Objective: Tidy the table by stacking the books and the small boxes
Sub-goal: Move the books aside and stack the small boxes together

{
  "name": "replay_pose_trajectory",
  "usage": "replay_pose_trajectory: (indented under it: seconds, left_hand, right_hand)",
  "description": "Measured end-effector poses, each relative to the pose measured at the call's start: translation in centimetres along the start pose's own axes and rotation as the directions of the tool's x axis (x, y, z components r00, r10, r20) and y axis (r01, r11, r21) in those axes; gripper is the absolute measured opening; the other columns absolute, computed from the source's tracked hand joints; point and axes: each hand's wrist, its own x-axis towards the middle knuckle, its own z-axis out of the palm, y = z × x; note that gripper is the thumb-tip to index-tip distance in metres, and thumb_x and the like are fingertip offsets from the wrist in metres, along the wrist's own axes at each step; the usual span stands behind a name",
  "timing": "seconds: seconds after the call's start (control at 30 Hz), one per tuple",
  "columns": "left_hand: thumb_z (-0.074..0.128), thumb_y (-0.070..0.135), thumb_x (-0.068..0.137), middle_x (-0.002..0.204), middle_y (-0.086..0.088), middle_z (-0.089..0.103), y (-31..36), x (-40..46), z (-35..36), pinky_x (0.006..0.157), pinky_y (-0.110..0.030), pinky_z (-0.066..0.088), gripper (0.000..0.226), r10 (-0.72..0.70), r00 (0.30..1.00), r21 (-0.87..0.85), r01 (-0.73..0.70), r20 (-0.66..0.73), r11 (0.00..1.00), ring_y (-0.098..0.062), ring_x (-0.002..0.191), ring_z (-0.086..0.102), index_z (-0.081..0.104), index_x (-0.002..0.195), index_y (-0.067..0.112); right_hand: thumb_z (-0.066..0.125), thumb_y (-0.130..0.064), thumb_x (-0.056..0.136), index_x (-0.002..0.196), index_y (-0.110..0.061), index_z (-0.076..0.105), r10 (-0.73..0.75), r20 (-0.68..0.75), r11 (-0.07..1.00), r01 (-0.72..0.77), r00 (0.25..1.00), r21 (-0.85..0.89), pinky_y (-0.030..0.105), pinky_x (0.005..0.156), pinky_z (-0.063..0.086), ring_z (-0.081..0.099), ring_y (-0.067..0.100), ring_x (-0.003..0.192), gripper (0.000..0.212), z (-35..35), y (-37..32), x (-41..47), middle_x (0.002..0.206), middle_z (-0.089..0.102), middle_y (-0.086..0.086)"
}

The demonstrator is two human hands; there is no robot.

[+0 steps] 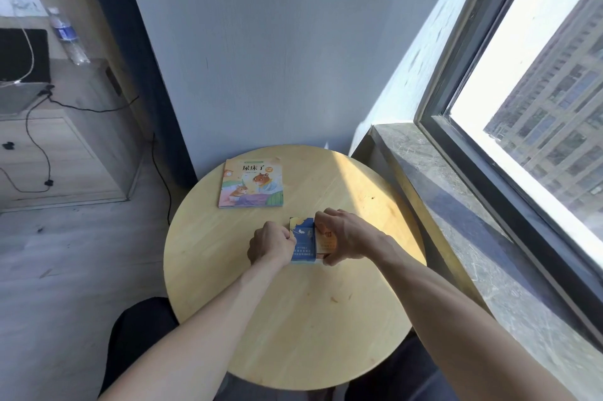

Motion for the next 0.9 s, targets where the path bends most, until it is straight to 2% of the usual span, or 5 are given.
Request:
replay_pose_trajectory:
  seconds: [0.07, 0.17, 0.53, 0.77, 0.9]
  left_hand:
    - [0.072, 0.027, 0.090, 0.087, -0.002, 0.072, 0.3, 0.0, 0.1, 0.054, -0.026, 0.042, 0.011, 0.040, 0.999, 0.068, -0.039, -0.011, 0.997, -0.026, 0.070, 0.061, 0.078, 0.082, 0.021]
    - [0.072, 0.027, 0.090, 0.094, -0.004, 0.074, 0.3, 0.2, 0.1, 0.057, -0.027, 0.043, 0.008, 0.060, 0.998, 0.115, -0.060, -0.001, 0.992, -0.026, 0.072, 0.061, 0.080, 0.092, 0.023]
    - [0.078, 0.031, 0.086, 0.103, -0.002, 0.077, 0.7, 1.2, 0.0, 0.064, -0.026, 0.045, 0.012, 0.015, 0.996, -0.004, -0.015, 0.091, 1.000, -0.026, 0.081, 0.065, 0.082, 0.096, 0.027]
    - [0.075, 0.025, 0.086, 0.101, 0.000, 0.077, 5.4, 3.5, 2.3, 0.059, -0.026, 0.043, 0.011, 0.065, 0.991, 0.004, -0.066, 0.118, 0.998, -0.024, 0.076, 0.062, 0.082, 0.095, 0.026]
    - [0.073, 0.022, 0.088, 0.101, -0.002, 0.076, 8.1, 6.0, 3.2, 0.060, -0.028, 0.045, 0.013, 0.091, 0.989, 0.028, -0.095, 0.121, 0.995, -0.024, 0.075, 0.060, 0.081, 0.096, 0.026]
  right_hand:
    - [0.089, -0.041, 0.067, 0.124, -0.029, 0.046, 0.000, 0.000, 1.000, 0.000, 1.000, -0.002, 0.034, 0.085, 0.058, 0.058, 0.018, 0.104, 0.072, 0.0, 0.0, 0.0, 0.121, 0.057, -0.005]
    - [0.089, -0.041, 0.068, 0.125, -0.028, 0.046, 0.000, 0.004, 1.000, 0.001, 1.000, -0.006, 0.036, 0.085, 0.059, 0.059, 0.019, 0.105, 0.073, 0.0, -0.1, 0.0, 0.121, 0.057, -0.004]
    - [0.088, -0.043, 0.069, 0.126, -0.028, 0.045, -0.011, 0.000, 1.000, 0.011, 1.000, -0.028, 0.035, 0.082, 0.059, 0.059, 0.018, 0.103, 0.072, -0.3, 0.7, 0.0, 0.120, 0.057, -0.004]
    - [0.086, -0.042, 0.071, 0.126, -0.032, 0.044, 0.071, 0.006, 0.997, -0.070, 0.997, -0.025, 0.032, 0.086, 0.056, 0.056, 0.017, 0.111, 0.071, -1.7, 5.4, 0.5, 0.126, 0.055, -0.007]
    - [0.087, -0.042, 0.070, 0.126, -0.033, 0.043, 0.107, 0.013, 0.994, -0.106, 0.994, -0.027, 0.032, 0.088, 0.055, 0.055, 0.017, 0.112, 0.071, -2.8, 8.0, 2.4, 0.127, 0.055, -0.007]
